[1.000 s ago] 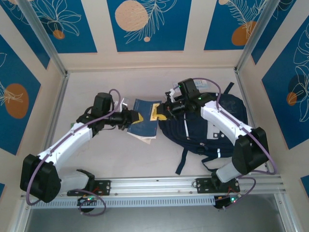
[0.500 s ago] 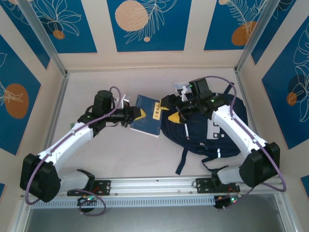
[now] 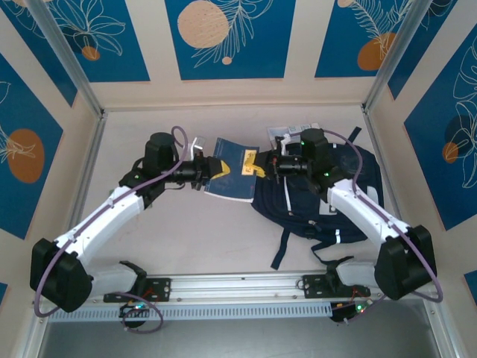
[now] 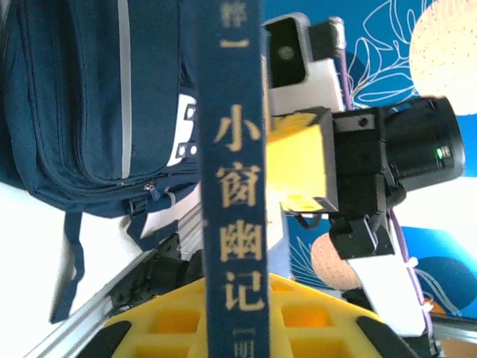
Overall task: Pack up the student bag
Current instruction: Pass the book.
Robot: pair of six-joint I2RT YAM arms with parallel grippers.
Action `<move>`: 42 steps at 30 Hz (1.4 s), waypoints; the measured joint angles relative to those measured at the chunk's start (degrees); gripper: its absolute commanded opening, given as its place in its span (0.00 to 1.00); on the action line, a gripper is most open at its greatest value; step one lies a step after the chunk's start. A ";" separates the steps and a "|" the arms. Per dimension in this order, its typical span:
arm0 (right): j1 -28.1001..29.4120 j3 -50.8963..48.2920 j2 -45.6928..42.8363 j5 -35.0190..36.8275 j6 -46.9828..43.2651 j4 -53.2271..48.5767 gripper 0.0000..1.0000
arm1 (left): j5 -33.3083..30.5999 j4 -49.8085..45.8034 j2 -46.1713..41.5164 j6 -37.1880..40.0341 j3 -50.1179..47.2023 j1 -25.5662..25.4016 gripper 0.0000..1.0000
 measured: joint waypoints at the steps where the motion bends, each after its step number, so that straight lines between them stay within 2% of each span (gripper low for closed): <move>1: -0.04 -0.33 -1.03 0.66 1.07 0.81 0.00 | -0.02 0.04 -0.02 -0.59 0.17 -0.07 0.46; 2: -0.04 -0.68 -2.05 1.51 1.84 1.42 0.00 | -0.07 0.09 -0.02 -1.16 0.61 -0.11 0.55; 5: -0.11 -1.64 -4.50 4.83 4.20 2.21 0.00 | -1.09 0.70 -0.15 -2.89 1.81 -0.26 0.68; 7: 0.20 -2.10 -6.23 8.46 5.42 1.88 0.00 | -2.60 1.70 -0.59 -4.76 1.79 -0.33 0.71; 10: 2.14 -2.12 -9.73 17.57 6.36 -0.68 0.00 | -6.34 3.50 -1.64 -8.59 1.20 -0.81 0.71; 14: 7.30 -2.12 -14.25 30.91 7.52 -3.58 0.00 | -14.49 5.64 -4.04 -13.44 -0.66 -3.45 0.67; 18: 10.82 -2.10 -15.10 40.68 9.29 -4.81 0.00 | -22.69 7.32 -5.73 -15.65 -1.25 -7.19 0.61; 27: 14.53 -2.08 -14.10 53.75 13.53 -6.23 0.00 | -34.86 11.98 -5.27 -18.80 -3.13 -13.18 0.44; 30: 15.30 -2.10 -14.10 56.11 14.29 -6.25 0.02 | -36.30 12.72 -4.37 -19.26 -3.15 -14.16 0.32; 32: 15.52 -2.16 -14.12 57.00 14.64 -6.21 0.07 | -37.03 13.16 -3.85 -19.30 -3.15 -14.25 0.19; 34: 15.52 -2.38 -14.19 57.31 14.80 -5.99 0.21 | -37.62 13.22 -3.65 -19.21 -3.21 -14.36 0.00; 38: 15.43 -4.17 -15.23 56.94 12.70 -5.16 0.47 | -38.73 11.91 -4.11 -16.68 -3.26 -14.45 0.00; 42: 14.67 -6.16 -18.49 55.91 8.35 -8.11 0.57 | -41.03 4.33 -6.64 -12.04 -2.75 -13.86 0.00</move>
